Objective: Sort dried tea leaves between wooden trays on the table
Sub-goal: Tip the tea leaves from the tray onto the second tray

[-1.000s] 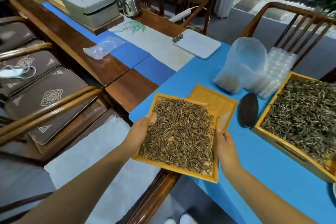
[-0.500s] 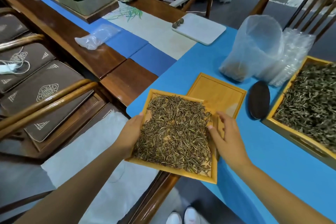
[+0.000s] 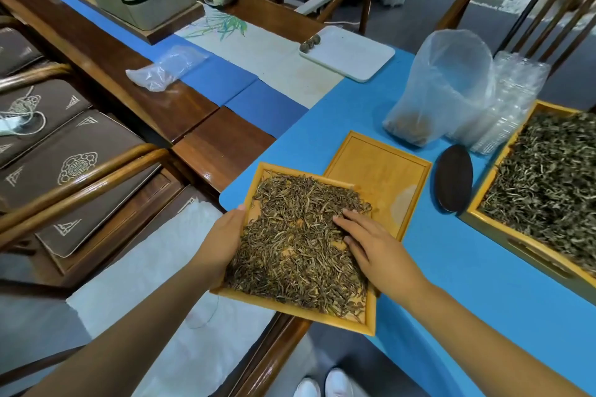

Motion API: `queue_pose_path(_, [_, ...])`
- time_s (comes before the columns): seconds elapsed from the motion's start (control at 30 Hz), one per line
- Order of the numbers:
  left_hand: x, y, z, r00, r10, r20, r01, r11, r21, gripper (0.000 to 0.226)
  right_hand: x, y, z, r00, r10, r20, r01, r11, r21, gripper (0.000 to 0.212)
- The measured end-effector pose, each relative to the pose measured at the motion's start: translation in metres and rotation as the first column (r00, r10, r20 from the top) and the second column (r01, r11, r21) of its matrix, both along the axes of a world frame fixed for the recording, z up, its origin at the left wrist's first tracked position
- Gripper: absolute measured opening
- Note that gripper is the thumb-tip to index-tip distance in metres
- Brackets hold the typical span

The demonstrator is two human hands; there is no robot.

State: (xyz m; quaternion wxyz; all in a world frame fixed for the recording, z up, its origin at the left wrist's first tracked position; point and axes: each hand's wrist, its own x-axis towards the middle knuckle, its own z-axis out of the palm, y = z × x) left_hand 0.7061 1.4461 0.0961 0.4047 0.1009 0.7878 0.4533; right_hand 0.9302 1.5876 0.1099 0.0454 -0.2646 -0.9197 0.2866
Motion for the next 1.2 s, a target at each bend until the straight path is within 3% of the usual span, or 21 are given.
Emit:
queue_pose_path(0.73, [-0.005,0.002,0.000,0.999,0.022,-0.037,-0.025,0.996,-0.091,0.043,-0.010,0.040,-0.013,0.974,-0.225,0.038,0.227,0.971,-0.070,0.043])
queue_pose_path(0.8, [-0.006,0.001,-0.001,0.999,0.019,-0.041,-0.023,0.995,-0.098,0.045,-0.011,0.030,-0.006,0.983,-0.186,-0.006,0.185,0.982,-0.047,0.041])
queue_pose_path(0.97, [-0.002,0.004,-0.002,0.996,0.003,-0.085,-0.011,0.995,-0.096,0.043,-0.033,-0.004,0.007,0.995,0.092,-0.049,-0.092,0.996,0.009,0.044])
queue_pose_path(1.2, [0.003,0.005,-0.002,0.994,-0.010,-0.112,0.000,0.996,-0.094,0.040,-0.060,-0.005,-0.001,0.989,0.149,0.004,-0.149,0.987,0.065,0.046])
